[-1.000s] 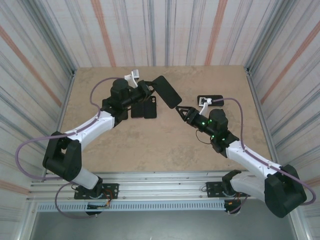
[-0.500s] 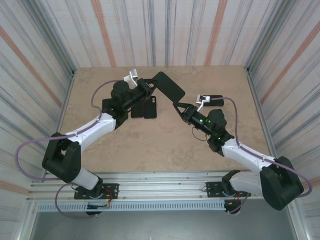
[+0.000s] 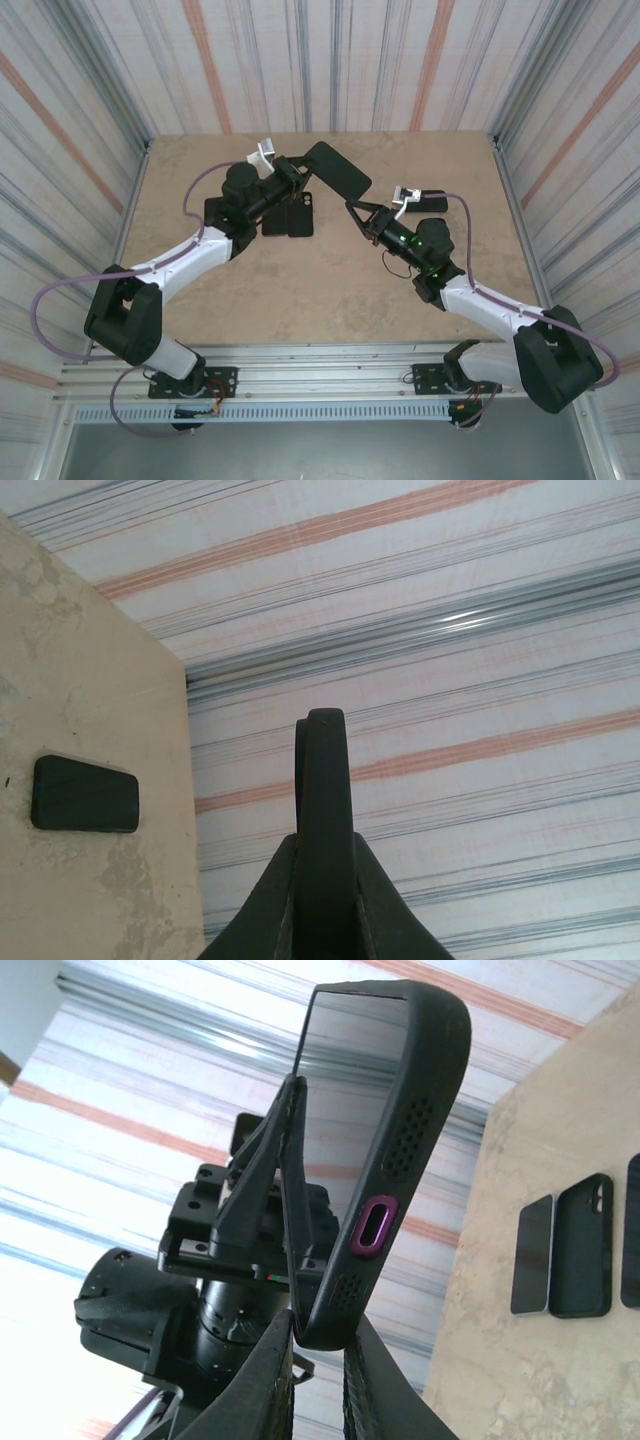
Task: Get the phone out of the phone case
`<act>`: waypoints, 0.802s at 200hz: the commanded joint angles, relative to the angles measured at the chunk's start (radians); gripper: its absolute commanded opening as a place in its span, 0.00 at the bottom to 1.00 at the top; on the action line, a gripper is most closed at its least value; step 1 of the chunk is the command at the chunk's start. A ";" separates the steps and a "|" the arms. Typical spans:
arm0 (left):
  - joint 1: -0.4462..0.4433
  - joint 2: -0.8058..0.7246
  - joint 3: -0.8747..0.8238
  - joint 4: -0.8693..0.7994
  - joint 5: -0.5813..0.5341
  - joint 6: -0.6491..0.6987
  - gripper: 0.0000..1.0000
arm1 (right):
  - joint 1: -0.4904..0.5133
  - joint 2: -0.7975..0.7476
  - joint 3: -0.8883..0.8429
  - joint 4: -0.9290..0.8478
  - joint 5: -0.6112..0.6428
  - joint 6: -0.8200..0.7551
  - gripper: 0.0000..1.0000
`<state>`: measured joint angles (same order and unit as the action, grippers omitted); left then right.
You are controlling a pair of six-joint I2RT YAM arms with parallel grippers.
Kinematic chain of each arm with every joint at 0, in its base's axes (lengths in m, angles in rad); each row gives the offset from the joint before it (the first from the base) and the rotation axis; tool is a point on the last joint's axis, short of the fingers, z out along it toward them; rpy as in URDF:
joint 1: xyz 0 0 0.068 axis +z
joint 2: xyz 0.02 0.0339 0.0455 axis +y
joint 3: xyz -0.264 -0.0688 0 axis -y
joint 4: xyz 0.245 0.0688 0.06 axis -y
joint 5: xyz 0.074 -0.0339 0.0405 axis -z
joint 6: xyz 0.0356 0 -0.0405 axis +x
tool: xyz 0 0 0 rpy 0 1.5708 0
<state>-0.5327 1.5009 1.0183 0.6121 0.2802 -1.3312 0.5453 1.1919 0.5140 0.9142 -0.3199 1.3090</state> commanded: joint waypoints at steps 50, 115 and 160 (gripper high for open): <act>-0.024 -0.081 0.022 0.097 0.012 -0.097 0.07 | -0.025 0.041 0.016 0.023 -0.060 -0.085 0.04; -0.023 -0.138 0.065 0.036 0.038 -0.157 0.06 | -0.025 0.106 0.005 0.016 -0.122 -0.297 0.00; -0.030 -0.131 0.081 0.066 0.065 -0.184 0.06 | -0.030 0.078 0.009 -0.167 -0.082 -0.398 0.00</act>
<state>-0.5320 1.4456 1.0206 0.5369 0.2535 -1.4269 0.5278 1.2560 0.5274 0.9535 -0.4271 1.0054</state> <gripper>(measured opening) 0.132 0.114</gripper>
